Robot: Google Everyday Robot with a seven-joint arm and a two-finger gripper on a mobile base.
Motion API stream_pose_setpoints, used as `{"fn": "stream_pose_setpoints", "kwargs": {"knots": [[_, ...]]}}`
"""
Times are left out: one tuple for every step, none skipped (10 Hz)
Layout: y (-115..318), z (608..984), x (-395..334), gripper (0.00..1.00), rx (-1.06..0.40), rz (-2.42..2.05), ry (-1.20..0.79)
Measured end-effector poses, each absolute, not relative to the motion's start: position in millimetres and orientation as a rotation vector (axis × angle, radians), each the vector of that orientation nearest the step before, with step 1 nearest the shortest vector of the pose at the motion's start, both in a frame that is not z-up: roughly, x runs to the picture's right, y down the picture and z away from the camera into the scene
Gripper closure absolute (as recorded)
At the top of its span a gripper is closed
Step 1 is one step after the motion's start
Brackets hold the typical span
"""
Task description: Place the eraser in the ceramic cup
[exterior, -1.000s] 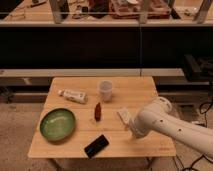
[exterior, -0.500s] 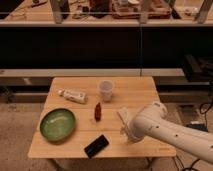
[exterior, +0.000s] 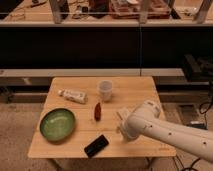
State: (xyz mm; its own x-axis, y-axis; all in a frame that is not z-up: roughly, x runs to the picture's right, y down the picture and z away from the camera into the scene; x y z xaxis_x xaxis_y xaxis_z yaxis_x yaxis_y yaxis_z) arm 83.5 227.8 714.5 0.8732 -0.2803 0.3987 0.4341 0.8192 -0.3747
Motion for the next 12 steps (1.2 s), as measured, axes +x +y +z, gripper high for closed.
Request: {"fn": "stream_pose_setpoints", "kwargs": {"knots": [[232,717,83,0.54,-0.479,-0.383,-0.338],[235,719,83,0.49,-0.480,-0.382,-0.340],[233,720,82,0.38,-0.481,-0.378,-0.352],[232,722,77,0.27,-0.493,-0.368,-0.413],[233,725,73,0.22,-0.509,-0.355,-0.486],[233,728,67,0.20,-0.530,-0.337,-0.573],[233,735,54,0.20,-0.570,-0.314,-0.701],[232,742,43,0.20,-0.599,-0.304,-0.779],[232,746,39,0.20,-0.614,-0.305,-0.799],[232,749,35,0.20,-0.625,-0.315,-0.799],[232,752,25,0.20,-0.645,-0.329,-0.792],[233,754,17,0.20,-0.654,-0.336,-0.796]]}}
